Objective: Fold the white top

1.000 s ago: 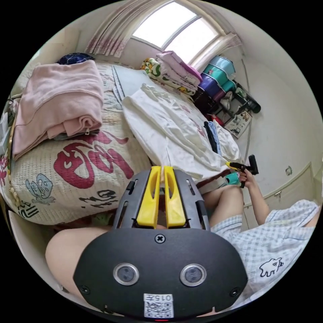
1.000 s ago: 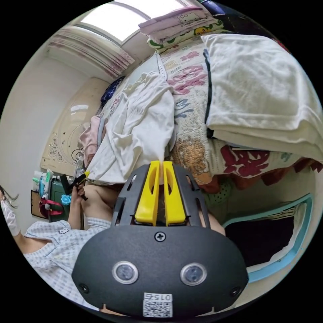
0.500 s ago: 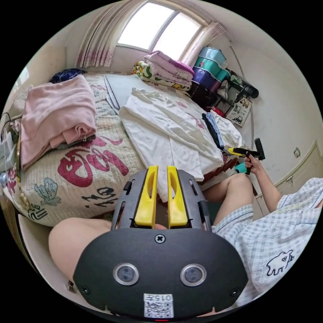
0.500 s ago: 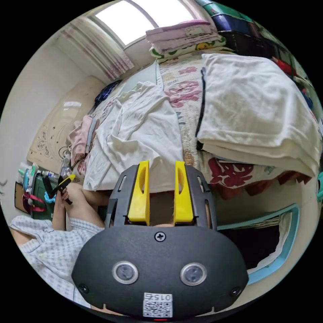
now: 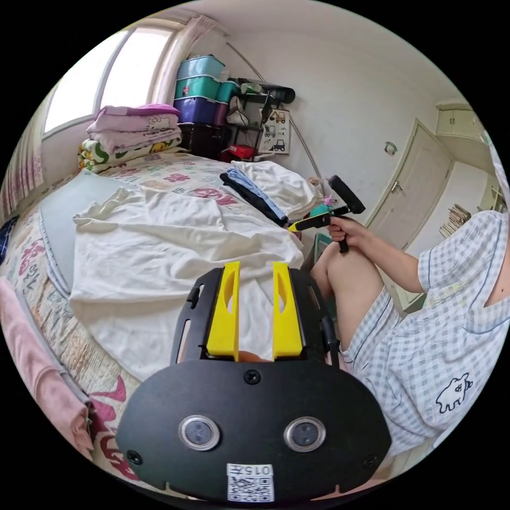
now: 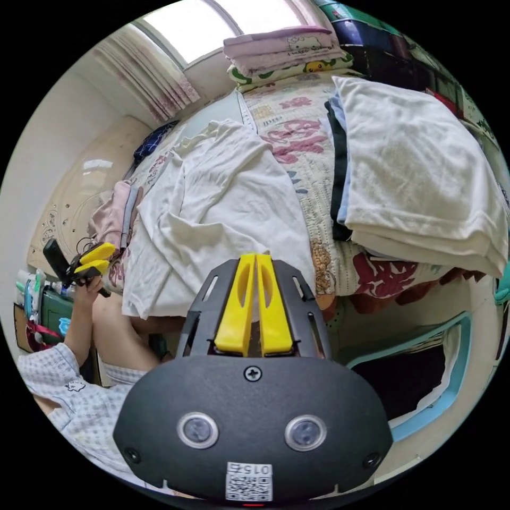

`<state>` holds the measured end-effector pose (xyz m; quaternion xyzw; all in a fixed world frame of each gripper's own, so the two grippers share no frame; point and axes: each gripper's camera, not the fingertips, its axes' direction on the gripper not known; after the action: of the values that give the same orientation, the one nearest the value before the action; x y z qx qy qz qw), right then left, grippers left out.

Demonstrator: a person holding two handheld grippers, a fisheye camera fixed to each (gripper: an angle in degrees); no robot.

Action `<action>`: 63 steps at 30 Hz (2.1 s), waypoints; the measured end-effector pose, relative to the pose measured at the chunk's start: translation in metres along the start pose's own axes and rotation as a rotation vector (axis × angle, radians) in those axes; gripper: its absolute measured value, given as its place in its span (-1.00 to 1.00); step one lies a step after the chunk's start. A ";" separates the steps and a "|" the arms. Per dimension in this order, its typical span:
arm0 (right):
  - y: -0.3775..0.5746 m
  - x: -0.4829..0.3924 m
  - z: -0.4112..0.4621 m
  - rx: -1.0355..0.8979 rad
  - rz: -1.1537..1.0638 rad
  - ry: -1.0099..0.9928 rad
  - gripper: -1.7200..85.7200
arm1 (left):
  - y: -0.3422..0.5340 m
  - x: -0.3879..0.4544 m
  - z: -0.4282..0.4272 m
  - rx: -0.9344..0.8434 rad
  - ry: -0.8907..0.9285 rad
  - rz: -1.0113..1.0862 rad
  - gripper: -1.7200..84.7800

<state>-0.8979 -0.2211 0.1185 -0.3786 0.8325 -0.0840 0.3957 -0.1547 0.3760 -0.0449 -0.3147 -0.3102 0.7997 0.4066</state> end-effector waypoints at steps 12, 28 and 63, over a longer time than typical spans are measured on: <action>-0.037 0.040 0.055 -0.117 0.103 -0.091 -0.85 | -0.037 -0.046 0.086 -0.010 0.159 -0.050 -0.74; -0.042 0.072 0.077 -0.122 0.126 -0.016 -0.87 | -0.037 -0.078 0.119 0.025 0.262 -0.163 -0.73; 0.008 0.092 0.208 -0.191 -0.432 -0.696 -0.94 | 0.017 -0.190 0.194 0.034 0.477 -0.456 -0.58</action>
<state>-0.7887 -0.2464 -0.0797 -0.5852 0.5546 0.0452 0.5898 -0.2194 0.1609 0.1077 -0.4087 -0.2554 0.5968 0.6415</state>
